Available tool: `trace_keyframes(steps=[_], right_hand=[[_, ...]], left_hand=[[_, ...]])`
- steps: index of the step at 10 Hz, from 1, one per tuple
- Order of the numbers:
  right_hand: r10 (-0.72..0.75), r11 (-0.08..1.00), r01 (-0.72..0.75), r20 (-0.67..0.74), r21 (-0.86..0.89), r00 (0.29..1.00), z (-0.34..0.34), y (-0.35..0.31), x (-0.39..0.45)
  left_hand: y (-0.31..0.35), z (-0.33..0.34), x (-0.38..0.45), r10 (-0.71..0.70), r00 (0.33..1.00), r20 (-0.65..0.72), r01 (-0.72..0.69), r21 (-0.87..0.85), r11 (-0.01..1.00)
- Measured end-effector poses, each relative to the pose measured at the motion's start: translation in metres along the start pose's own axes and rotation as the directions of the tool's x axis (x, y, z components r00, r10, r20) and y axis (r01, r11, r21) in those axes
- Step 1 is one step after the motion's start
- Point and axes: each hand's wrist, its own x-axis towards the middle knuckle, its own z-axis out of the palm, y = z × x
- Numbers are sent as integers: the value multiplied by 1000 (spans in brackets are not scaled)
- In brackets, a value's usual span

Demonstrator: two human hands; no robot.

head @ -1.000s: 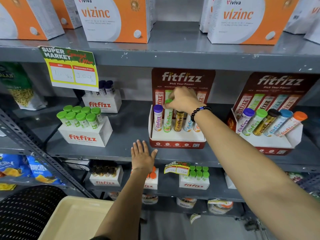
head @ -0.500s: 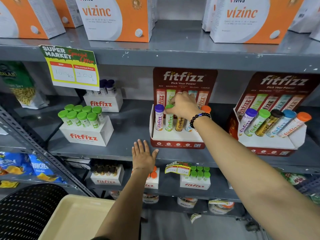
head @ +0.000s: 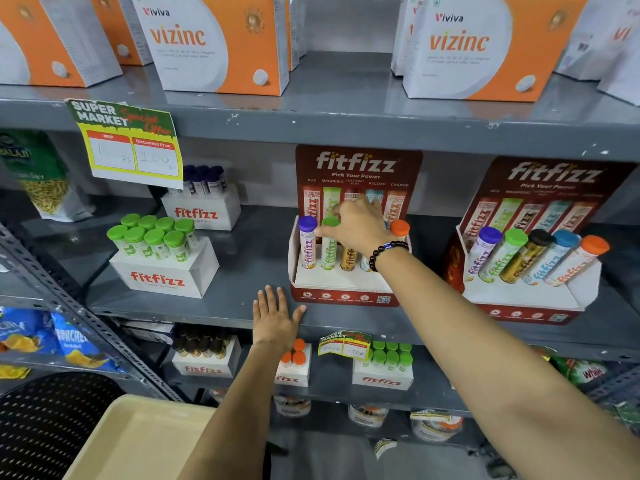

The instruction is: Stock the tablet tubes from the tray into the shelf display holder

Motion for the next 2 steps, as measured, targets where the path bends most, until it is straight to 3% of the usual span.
trace_keyframes(steps=[1, 2], right_hand=[[-40, 999, 41, -56, 11, 998, -4, 2, -11], [-69, 997, 73, -227, 11, 971, -2, 6, -31]], left_hand=[[-1, -14, -7, -7, 1000, 12, 8, -128, 992], [2, -23, -24, 6, 987, -162, -37, -192, 981]])
